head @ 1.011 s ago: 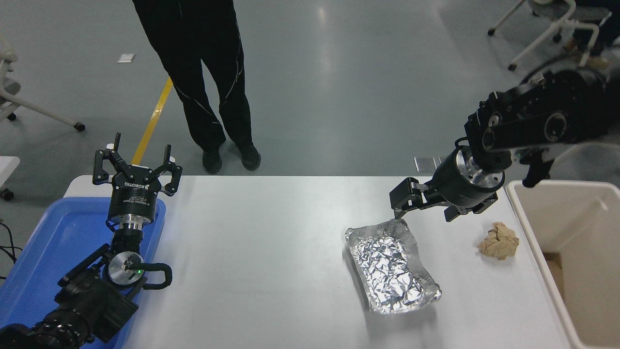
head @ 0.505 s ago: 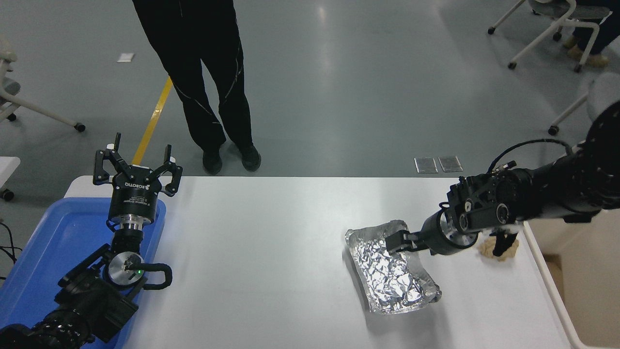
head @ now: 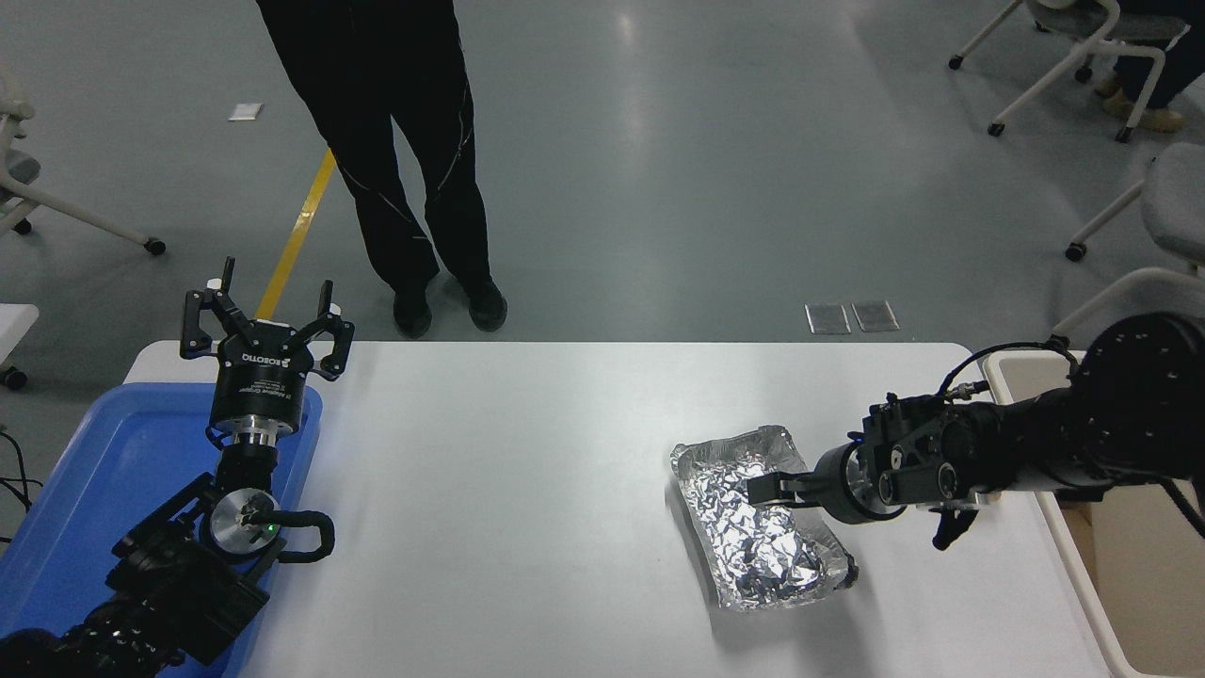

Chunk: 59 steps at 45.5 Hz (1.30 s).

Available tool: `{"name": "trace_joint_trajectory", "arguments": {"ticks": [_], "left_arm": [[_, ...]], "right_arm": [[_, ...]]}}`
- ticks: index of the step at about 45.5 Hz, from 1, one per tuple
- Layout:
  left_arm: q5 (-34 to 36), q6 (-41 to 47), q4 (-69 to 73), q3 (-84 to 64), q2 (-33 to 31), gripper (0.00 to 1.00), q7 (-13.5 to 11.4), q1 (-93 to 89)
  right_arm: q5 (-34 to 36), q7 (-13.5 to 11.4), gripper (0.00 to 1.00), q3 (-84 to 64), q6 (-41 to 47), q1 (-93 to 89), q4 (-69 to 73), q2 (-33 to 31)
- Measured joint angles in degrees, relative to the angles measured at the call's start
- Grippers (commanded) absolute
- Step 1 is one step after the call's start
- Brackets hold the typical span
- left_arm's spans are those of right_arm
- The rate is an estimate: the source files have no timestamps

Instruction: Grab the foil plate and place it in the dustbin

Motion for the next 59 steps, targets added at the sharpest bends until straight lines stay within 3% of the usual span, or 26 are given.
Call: {"name": "trace_joint_trajectory", "arguments": {"ticks": [4, 6, 8, 9, 38, 59], "left_arm": [[0.0, 0.0, 0.0, 0.0, 0.0, 0.99, 0.0, 0.0], [0.0, 0.0, 0.0, 0.0, 0.0, 0.99, 0.0, 0.0], [0.0, 0.0, 0.0, 0.0, 0.0, 0.99, 0.0, 0.0], [0.0, 0.0, 0.0, 0.0, 0.0, 0.99, 0.0, 0.0], [0.0, 0.0, 0.0, 0.0, 0.0, 0.99, 0.0, 0.0], [0.0, -0.1, 0.0, 0.0, 0.0, 0.99, 0.0, 0.0]], "right_arm": [[-1.3, 0.0, 0.55, 0.0, -0.3, -1.5, -1.2, 0.1], [-1.9, 0.0, 0.32, 0.0, -0.4, -2.2, -1.7, 0.1], [-2.5, -0.1, 0.01, 0.1, -0.5, -2.9, -2.3, 0.2], [-2.8, -0.1, 0.0, 0.1, -0.4, -3.1, -2.6, 0.2], [-3.9, -0.2, 0.0, -0.1, 0.0, -3.1, -3.8, -0.2], [-4.2, 0.2, 0.0, -2.1, 1.3, 14.1, 12.3, -7.4]]}}
